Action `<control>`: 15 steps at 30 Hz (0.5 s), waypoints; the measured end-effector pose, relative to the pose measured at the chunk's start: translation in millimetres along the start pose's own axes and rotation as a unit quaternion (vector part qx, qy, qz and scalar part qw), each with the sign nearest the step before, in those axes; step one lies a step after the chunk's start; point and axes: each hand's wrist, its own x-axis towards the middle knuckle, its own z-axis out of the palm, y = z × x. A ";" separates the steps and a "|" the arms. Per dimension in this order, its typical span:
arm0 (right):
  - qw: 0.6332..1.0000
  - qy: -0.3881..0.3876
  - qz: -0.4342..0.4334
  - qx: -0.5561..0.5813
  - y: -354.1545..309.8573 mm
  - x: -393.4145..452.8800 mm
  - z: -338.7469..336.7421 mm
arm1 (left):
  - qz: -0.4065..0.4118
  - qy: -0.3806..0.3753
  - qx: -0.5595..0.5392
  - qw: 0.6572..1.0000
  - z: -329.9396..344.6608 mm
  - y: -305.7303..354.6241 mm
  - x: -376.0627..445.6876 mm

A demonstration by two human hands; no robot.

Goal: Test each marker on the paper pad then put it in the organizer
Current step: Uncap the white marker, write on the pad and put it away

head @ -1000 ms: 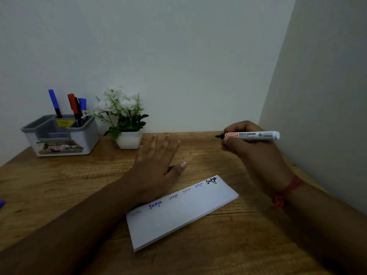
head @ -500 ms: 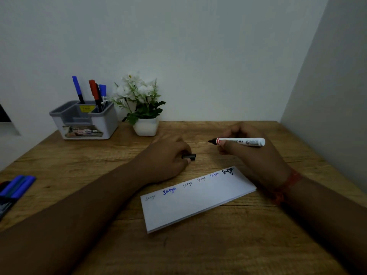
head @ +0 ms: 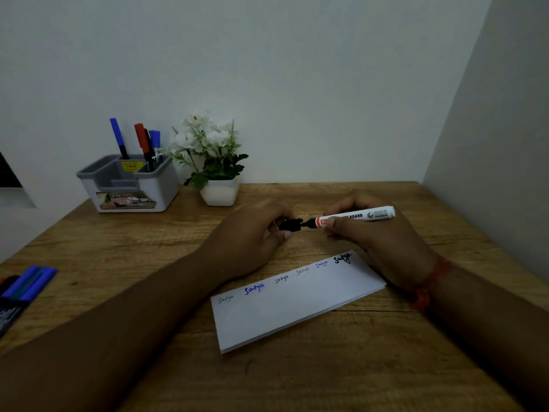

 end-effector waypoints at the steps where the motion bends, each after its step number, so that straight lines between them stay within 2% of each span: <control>1: 1.000 -0.002 0.001 -0.002 0.2 0.0 0.3 | 0.008 0.002 0.007 1.000 0.3 0.3 -0.1; 9: 1.000 -0.025 -0.001 -0.003 0.5 0.4 0.7 | 0.055 0.013 0.043 0.997 -0.3 7.9 -0.4; 15: 0.999 -0.035 -0.001 0.010 2.6 1.3 0.2 | 0.050 0.011 0.029 0.998 0.3 7.5 -0.8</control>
